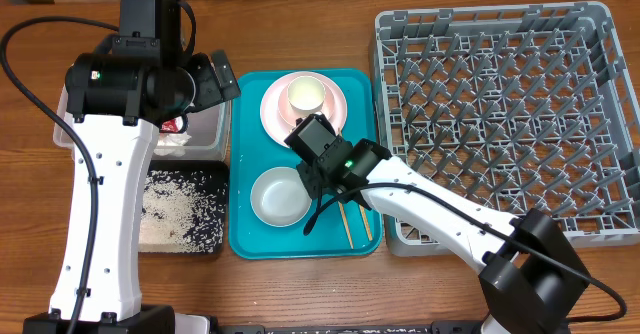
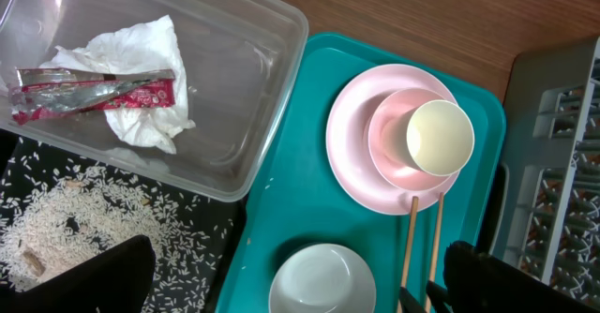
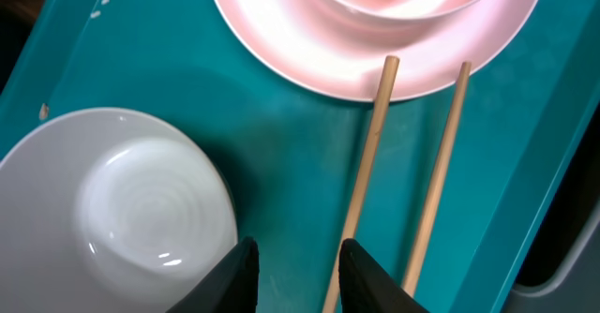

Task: Sort waste into correct bins and load items into the dishwasher
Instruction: 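Reach the right gripper to a wooden chopstick on the teal tray and grasp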

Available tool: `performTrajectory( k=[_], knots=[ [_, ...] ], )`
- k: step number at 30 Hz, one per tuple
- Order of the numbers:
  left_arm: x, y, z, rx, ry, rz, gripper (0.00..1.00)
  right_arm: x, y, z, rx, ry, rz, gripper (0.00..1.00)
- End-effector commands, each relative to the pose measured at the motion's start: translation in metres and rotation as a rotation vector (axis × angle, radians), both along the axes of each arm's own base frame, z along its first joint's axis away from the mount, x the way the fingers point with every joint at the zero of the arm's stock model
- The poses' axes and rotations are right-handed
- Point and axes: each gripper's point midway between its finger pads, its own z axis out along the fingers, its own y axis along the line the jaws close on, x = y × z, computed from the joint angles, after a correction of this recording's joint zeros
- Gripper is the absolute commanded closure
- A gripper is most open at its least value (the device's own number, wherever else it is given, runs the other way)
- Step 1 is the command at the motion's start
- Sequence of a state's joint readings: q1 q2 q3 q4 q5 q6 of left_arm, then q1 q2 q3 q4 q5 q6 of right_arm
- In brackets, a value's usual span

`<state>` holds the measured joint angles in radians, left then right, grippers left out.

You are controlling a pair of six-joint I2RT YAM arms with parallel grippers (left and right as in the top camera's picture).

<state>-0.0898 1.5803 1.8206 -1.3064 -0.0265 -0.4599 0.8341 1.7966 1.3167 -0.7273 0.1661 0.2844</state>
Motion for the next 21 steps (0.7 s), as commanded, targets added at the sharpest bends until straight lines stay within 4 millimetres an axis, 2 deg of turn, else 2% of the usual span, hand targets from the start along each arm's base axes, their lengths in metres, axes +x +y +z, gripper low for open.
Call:
performTrajectory(
  k=[1,6,11,13,21],
  knots=[
    [0.002,0.001,0.001,0.008,-0.004,-0.012,0.00,0.009,0.000,0.006,0.006,-0.034,-0.027,0.69],
    [0.002,0.001,0.001,0.008,-0.004,-0.012,0.00,0.008,-0.002,-0.001,0.010,-0.028,-0.045,0.69],
    [0.002,0.001,0.001,0.008,-0.004,-0.012,0.00,0.008,-0.011,-0.020,-0.010,-0.055,-0.060,0.69],
    [0.002,0.001,0.001,0.008,-0.004,-0.012,0.00,0.010,-0.015,-0.026,-0.017,-0.075,-0.069,0.64],
    [0.002,0.001,0.001,0.008,-0.004,-0.012,0.00,0.011,-0.014,-0.026,-0.011,-0.080,-0.069,0.63]
  ],
)
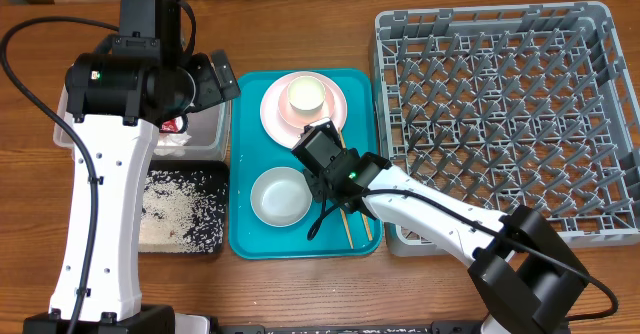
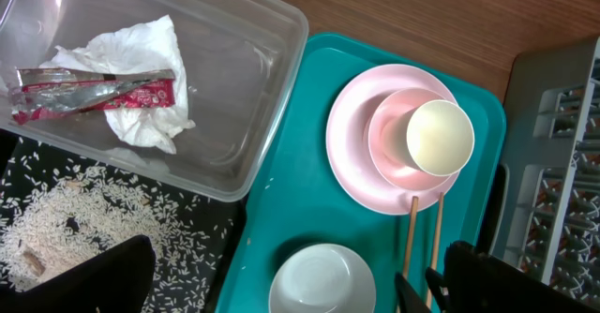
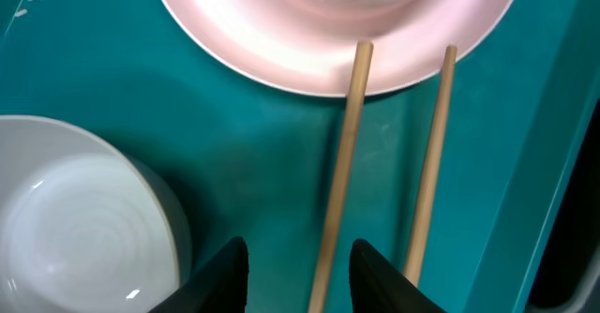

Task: Sort waste into correct bins and load items into the dishwasher
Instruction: 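Reach the right gripper to a wooden chopstick on the teal tray and grasp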

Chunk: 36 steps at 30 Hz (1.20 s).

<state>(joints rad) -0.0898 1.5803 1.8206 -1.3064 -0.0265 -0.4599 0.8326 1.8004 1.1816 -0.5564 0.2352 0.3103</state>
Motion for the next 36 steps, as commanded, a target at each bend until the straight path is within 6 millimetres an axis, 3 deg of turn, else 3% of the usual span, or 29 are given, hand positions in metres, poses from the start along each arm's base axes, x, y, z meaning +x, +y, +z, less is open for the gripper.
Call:
performTrajectory(
  k=[1,17,27,36],
  knots=[
    [0.002,0.001,0.001,0.008,-0.004,-0.012,0.00,0.004,-0.003,0.002,-0.004,-0.016,-0.015,0.63],
    [0.002,0.001,0.001,0.008,-0.004,-0.012,0.00,0.008,0.003,0.005,0.022,-0.039,-0.016,0.62],
    [0.002,0.001,0.001,0.008,-0.004,-0.012,0.00,0.010,-0.004,-0.017,0.039,-0.093,-0.027,0.55],
    [0.002,0.001,0.001,0.008,-0.004,-0.012,0.00,0.011,-0.006,-0.017,0.028,-0.106,-0.036,0.56]
  ],
)
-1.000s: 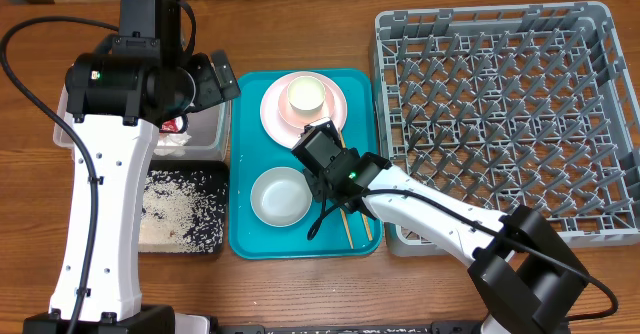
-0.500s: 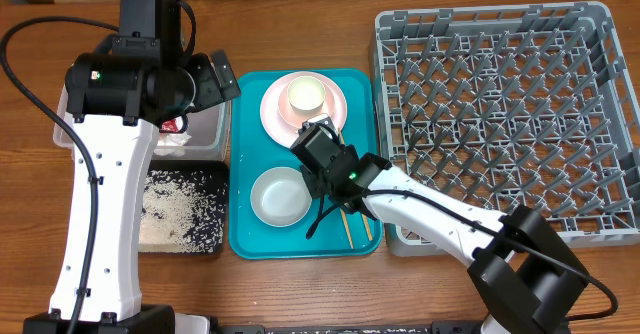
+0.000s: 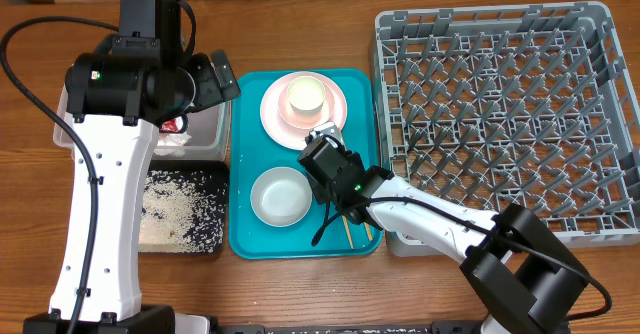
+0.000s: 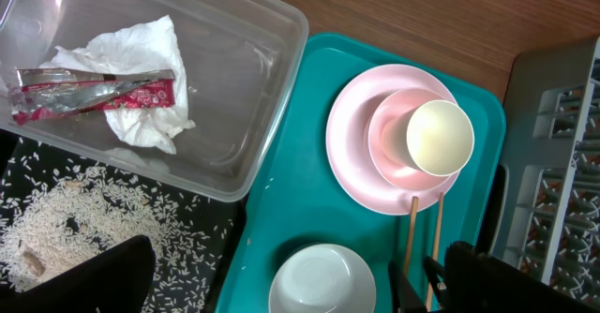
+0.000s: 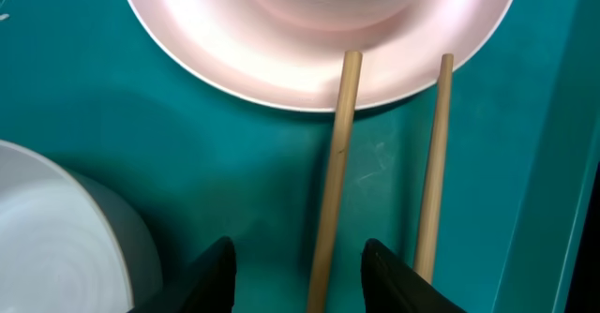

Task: Sort waste into correct bins and load items into the dishwasher
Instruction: 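Reach the right gripper to a wooden chopstick on the teal tray and grasp, then carry the chopstick with the right gripper into the dish rack and release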

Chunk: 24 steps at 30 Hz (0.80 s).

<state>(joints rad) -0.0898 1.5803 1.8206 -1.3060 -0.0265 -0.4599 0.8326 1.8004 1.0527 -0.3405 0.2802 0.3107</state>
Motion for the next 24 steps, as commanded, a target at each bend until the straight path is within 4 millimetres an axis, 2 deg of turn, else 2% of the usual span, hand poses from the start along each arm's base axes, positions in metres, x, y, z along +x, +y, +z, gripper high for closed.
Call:
performTrajectory(
  k=[1,4,10,14,19,24],
  knots=[
    [0.002,0.001,0.001,0.008,-0.003,-0.012,0.00,0.003,-0.004,0.001,-0.009,-0.018,-0.016,0.56],
    [0.002,0.001,0.001,0.008,-0.003,-0.012,0.00,0.005,-0.003,-0.001,-0.007,-0.020,-0.016,0.56],
    [0.002,0.001,0.001,0.008,-0.003,-0.012,0.00,0.010,-0.001,-0.018,-0.014,-0.015,-0.022,0.56],
    [0.002,0.001,0.001,0.008,-0.003,-0.012,0.00,0.016,-0.012,-0.024,-0.029,-0.003,-0.049,0.56],
    [0.002,0.001,0.001,0.008,-0.003,-0.012,0.00,0.021,-0.022,-0.026,-0.031,0.011,-0.073,0.64],
    [0.002,0.001,0.001,0.008,-0.003,-0.012,0.00,0.014,-0.014,-0.029,0.011,0.060,-0.042,0.64]
  ],
)
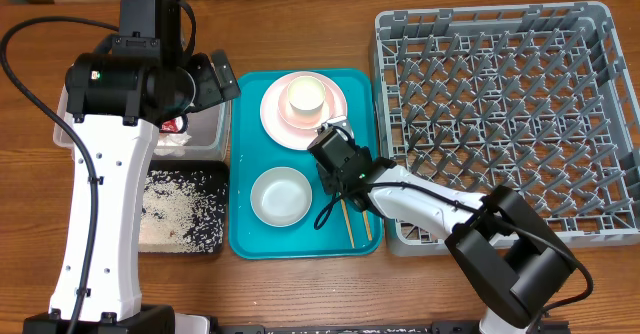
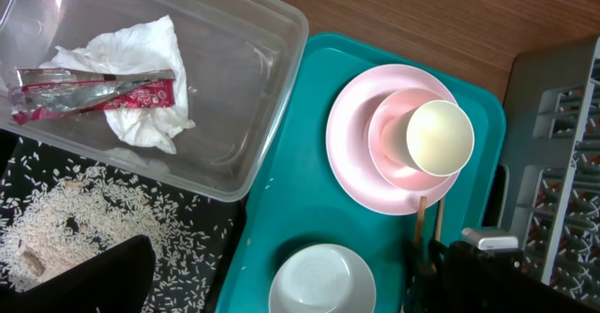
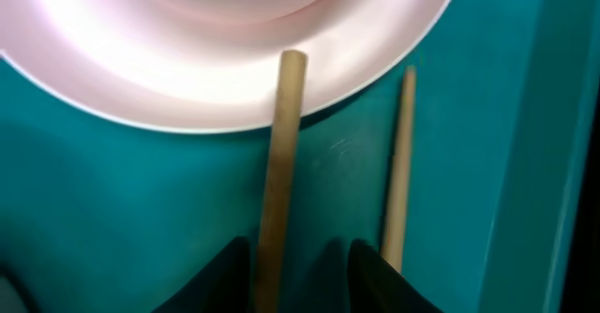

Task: Sort waste into correct bins and load items into the dishwasher
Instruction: 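Carry the chopstick with the right gripper into the dish rack and release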

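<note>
Two wooden chopsticks (image 3: 277, 182) lie side by side on the teal tray (image 1: 245, 134), their tips at the rim of the pink plate (image 3: 187, 69). My right gripper (image 3: 300, 252) is open and low over the tray, its fingers on either side of the left chopstick; the other chopstick (image 3: 398, 172) lies outside the right finger. The plate carries a pink bowl and a cream cup (image 1: 305, 96). A white bowl (image 1: 280, 196) sits at the tray's front left. My left gripper (image 2: 298, 257) hangs open, high above the bins and tray, holding nothing.
The grey dishwasher rack (image 1: 500, 114) stands right of the tray. A clear bin (image 2: 234, 88) at the left holds a crumpled tissue (image 2: 141, 79) and a red wrapper (image 2: 94, 93). In front of it a black tray (image 1: 180, 209) holds scattered rice.
My right gripper has come lower and a little nearer the pink plate; the left chopstick now looms larger between its open fingers. The left arm has not moved.
First my right gripper was open above the tray, between the white bowl and the chopsticks. Then it stood further toward the chopsticks. Later its fingers were on either side of the left chopstick, and now they are down close around it. The left arm stayed still.
</note>
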Available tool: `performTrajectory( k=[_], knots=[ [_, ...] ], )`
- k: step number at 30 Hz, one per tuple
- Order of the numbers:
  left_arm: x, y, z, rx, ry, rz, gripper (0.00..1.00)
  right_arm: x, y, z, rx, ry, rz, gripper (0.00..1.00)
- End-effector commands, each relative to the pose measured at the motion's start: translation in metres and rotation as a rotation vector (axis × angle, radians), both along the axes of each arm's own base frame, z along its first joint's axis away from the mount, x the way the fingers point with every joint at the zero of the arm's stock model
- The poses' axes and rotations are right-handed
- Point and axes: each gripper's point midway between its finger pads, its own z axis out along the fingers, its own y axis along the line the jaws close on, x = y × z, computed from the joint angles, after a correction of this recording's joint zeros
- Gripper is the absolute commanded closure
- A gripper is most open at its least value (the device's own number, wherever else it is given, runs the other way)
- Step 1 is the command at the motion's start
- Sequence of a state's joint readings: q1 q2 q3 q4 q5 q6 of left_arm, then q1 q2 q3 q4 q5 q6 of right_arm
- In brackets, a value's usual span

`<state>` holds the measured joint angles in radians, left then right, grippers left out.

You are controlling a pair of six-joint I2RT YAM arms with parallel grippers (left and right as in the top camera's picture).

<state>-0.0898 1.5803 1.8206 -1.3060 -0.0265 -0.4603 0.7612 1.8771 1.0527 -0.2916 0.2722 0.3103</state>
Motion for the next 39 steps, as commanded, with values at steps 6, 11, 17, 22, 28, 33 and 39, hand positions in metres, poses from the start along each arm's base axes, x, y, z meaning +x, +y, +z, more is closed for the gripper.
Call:
performTrajectory(
  k=[6,11,17,22,28,33,39],
  knots=[
    [0.002,0.001,0.001,0.008,-0.003,-0.012,0.00,-0.010,0.005,-0.005,0.025,0.048,0.028,0.72],
    [0.002,0.001,0.001,0.008,-0.003,-0.012,0.00,-0.013,0.007,-0.006,0.036,0.068,0.040,0.96],
    [0.002,0.001,0.001,0.008,-0.003,-0.012,0.00,-0.009,0.012,0.021,0.054,0.054,0.043,0.96],
    [0.002,0.001,0.001,0.008,-0.003,-0.012,0.00,-0.004,0.006,0.109,0.108,-0.026,0.030,0.96],
    [0.002,0.001,0.001,0.008,-0.003,-0.012,0.00,0.012,-0.033,0.194,0.224,-0.184,-0.061,0.96],
    [0.002,0.001,0.001,0.008,-0.003,-0.012,0.00,0.025,-0.091,0.197,0.199,-0.154,-0.116,0.96],
    [0.002,0.001,0.001,0.008,-0.003,-0.012,0.00,0.039,-0.120,0.136,0.145,-0.013,-0.162,0.96]
  ],
)
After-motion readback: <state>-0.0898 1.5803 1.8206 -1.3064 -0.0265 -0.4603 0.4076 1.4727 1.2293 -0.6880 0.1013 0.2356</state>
